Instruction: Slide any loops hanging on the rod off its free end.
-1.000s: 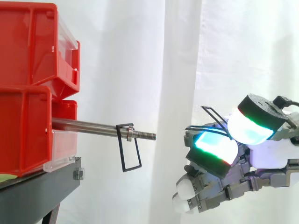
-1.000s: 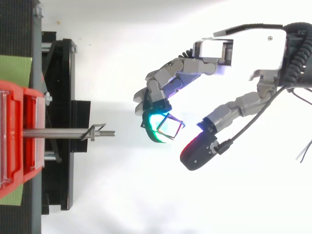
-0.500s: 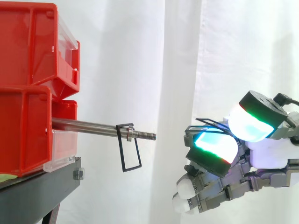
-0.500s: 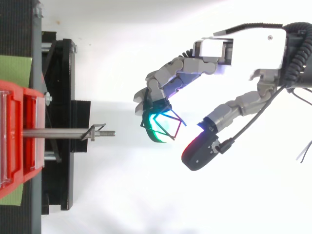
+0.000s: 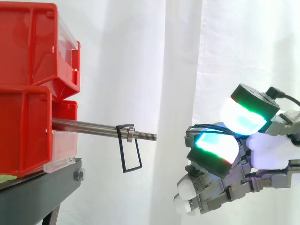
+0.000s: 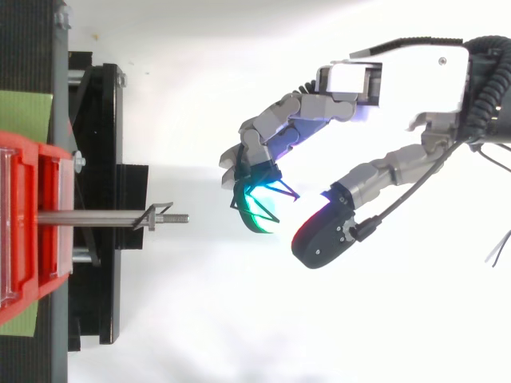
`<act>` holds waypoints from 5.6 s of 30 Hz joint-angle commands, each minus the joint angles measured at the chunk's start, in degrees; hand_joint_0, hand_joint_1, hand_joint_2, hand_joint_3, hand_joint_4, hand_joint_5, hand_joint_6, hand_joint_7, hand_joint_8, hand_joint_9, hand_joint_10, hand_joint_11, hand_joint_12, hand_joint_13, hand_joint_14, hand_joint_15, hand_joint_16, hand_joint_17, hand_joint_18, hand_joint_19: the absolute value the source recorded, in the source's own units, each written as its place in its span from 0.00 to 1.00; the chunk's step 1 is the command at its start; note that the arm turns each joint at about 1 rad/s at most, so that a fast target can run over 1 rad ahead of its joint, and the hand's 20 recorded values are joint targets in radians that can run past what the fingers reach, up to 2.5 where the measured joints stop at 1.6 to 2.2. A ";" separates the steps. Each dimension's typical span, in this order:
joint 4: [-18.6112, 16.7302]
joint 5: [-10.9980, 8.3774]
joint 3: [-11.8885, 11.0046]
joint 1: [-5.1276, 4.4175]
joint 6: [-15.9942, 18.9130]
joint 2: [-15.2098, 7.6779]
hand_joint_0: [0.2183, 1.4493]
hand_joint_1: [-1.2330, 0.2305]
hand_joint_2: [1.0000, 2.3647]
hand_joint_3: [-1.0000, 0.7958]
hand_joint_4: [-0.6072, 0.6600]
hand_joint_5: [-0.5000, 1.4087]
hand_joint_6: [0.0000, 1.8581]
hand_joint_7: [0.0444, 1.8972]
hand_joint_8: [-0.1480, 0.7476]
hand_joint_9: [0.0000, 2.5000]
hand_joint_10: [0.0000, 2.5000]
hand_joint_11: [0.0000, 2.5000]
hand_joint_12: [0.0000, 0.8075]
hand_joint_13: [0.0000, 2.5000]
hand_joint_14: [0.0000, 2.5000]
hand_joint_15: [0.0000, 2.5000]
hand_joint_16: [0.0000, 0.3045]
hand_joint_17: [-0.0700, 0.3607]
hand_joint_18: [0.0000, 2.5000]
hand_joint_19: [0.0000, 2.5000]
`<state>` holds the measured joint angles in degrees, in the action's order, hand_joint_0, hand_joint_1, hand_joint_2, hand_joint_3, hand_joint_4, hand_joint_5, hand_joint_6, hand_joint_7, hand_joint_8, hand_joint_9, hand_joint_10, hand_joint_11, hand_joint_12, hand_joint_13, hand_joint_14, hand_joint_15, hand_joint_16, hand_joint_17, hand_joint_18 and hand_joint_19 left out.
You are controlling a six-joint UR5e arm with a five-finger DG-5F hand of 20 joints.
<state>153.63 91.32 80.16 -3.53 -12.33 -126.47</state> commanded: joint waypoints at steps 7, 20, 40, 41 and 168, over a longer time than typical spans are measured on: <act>0.00 0.00 0.00 -0.07 0.03 0.09 0.31 0.34 0.01 0.34 0.56 0.16 0.43 0.65 0.44 0.26 0.00 0.03 0.30 0.22 0.00 0.00 0.09 0.30 0.14 0.00; 0.00 0.00 0.00 0.01 0.03 0.00 0.33 0.30 0.00 0.28 0.58 0.15 0.43 0.63 0.43 0.25 0.00 0.03 0.30 0.21 0.00 0.00 0.09 0.31 0.15 0.00; 0.00 0.00 0.00 0.01 0.03 0.00 0.26 0.36 0.00 0.28 0.58 0.16 0.43 0.63 0.45 0.26 0.00 0.03 0.31 0.22 0.00 0.00 0.10 0.32 0.15 0.00; 0.00 0.00 0.00 0.01 0.03 0.00 0.25 0.37 0.00 0.28 0.59 0.16 0.43 0.63 0.45 0.26 0.00 0.03 0.31 0.22 0.00 0.00 0.10 0.32 0.15 0.00; 3.52 0.09 0.00 -0.60 0.12 0.09 0.27 0.40 0.01 0.41 0.57 0.19 0.43 0.72 0.47 0.31 0.00 0.04 0.31 0.25 0.00 0.00 0.11 0.34 0.19 0.03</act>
<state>157.15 91.38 80.15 -4.13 -12.18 -126.43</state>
